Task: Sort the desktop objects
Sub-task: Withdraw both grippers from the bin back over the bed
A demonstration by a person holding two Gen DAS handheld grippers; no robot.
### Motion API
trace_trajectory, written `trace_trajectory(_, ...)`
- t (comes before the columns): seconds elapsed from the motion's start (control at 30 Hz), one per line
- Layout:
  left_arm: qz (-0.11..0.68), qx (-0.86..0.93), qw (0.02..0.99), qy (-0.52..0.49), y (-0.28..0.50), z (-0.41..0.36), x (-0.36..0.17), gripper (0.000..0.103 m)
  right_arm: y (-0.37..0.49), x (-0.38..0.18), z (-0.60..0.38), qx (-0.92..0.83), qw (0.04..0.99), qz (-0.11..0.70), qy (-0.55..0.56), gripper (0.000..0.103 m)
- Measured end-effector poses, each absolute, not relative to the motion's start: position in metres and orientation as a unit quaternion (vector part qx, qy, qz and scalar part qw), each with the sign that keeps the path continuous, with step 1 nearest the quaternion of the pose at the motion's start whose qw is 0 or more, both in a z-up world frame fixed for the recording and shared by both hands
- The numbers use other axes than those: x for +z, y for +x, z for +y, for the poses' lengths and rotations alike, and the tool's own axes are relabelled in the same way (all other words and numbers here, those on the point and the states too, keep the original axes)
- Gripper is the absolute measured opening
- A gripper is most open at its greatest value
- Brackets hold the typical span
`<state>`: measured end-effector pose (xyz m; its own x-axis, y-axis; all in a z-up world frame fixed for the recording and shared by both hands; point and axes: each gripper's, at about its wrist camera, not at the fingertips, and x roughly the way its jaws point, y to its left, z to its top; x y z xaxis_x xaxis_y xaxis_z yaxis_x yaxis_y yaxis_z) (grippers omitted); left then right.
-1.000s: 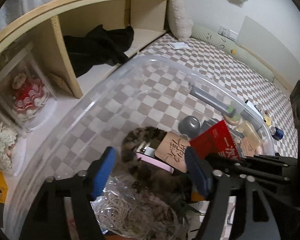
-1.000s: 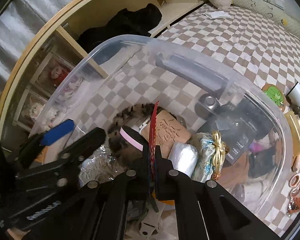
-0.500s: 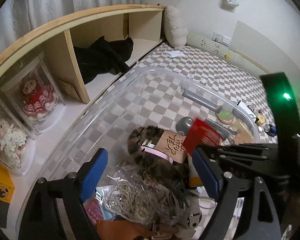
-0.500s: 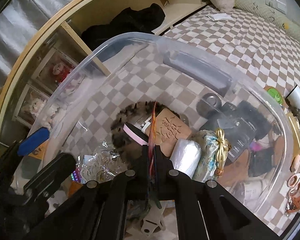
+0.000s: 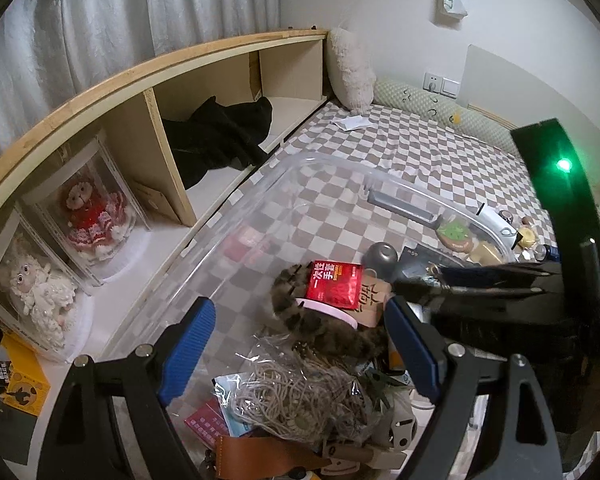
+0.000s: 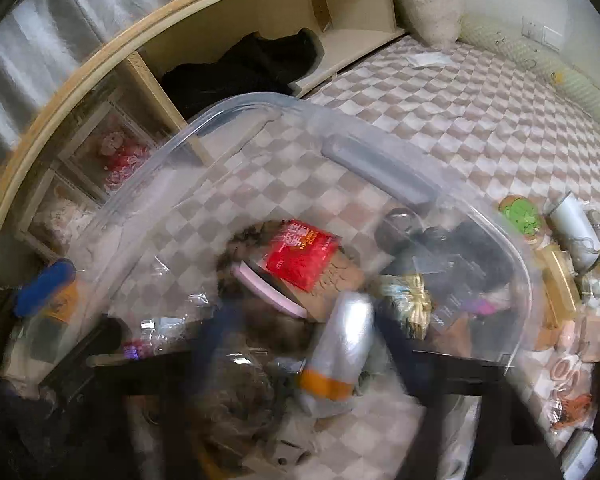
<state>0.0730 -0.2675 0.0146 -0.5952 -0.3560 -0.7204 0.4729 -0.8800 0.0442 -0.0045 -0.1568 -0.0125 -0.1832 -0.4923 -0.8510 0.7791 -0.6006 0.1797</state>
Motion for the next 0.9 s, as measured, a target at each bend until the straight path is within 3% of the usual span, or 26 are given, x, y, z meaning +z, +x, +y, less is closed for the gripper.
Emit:
trace_trajectory(0.07,0.075,-0.892,0.238,0.376,0.076,-0.269,0.017,0.103,-0.006,-0.012,-0.149,-0.756,0.421,0.142,0.481,0.103)
trace_trajectory(0.9,0.059,-0.901,0.224,0.367,0.094,-0.240,0.031,0.103,0.031,0.035,-0.065,-0.803,0.406,0.189,0.393,0.103)
